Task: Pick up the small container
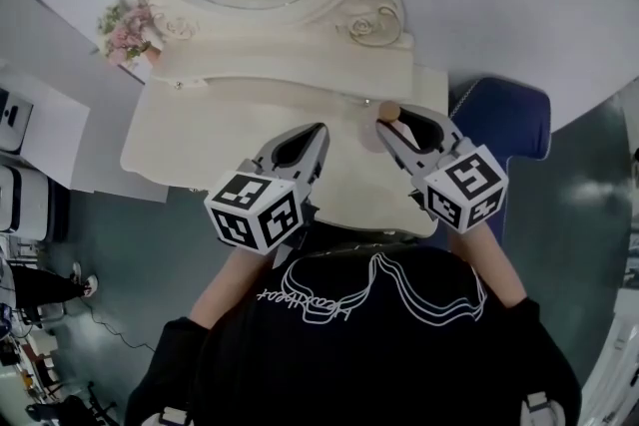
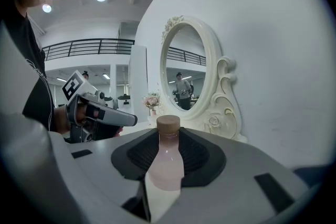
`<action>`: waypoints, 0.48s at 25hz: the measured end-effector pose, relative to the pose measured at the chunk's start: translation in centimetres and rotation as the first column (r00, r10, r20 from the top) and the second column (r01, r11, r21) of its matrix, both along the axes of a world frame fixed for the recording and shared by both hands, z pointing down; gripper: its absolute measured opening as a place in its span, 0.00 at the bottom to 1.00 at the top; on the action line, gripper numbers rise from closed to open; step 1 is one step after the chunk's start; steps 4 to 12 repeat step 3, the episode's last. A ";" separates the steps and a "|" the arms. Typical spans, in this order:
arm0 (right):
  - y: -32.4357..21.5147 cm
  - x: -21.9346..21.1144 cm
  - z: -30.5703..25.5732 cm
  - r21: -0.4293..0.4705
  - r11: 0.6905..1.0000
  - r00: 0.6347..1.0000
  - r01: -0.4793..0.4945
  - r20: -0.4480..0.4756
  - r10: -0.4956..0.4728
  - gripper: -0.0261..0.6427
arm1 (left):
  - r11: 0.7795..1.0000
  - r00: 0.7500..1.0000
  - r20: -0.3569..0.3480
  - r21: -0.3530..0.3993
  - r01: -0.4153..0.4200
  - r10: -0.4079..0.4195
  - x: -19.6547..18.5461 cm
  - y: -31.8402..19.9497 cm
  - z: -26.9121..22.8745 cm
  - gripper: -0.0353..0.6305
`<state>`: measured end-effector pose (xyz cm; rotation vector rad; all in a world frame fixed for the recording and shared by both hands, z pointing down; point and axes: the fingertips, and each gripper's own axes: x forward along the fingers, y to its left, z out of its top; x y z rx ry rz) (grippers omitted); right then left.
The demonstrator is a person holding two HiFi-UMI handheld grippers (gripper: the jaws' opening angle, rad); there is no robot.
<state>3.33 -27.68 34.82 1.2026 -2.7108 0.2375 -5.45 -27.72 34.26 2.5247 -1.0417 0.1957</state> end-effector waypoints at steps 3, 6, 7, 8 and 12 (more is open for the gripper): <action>-0.2 0.3 -0.2 0.004 1.000 1.000 -0.007 0.004 0.007 0.22 | 1.000 1.000 0.004 0.004 -0.001 0.001 0.3 -0.1 -0.3 0.06; -0.2 0.3 -0.2 0.004 1.000 1.000 -0.007 0.004 0.007 0.22 | 1.000 1.000 0.004 0.004 -0.001 0.001 0.3 -0.1 -0.3 0.06; -0.2 0.3 -0.2 0.004 1.000 1.000 -0.007 0.004 0.007 0.22 | 1.000 1.000 0.004 0.004 -0.001 0.001 0.3 -0.1 -0.3 0.06; -0.2 0.3 -0.2 0.004 1.000 1.000 -0.007 0.004 0.007 0.22 | 1.000 1.000 0.004 0.004 -0.001 0.001 0.3 -0.1 -0.3 0.06; -0.2 0.3 -0.2 0.004 1.000 1.000 -0.007 0.004 0.007 0.22 | 1.000 1.000 0.004 0.004 -0.001 0.001 0.3 -0.1 -0.3 0.06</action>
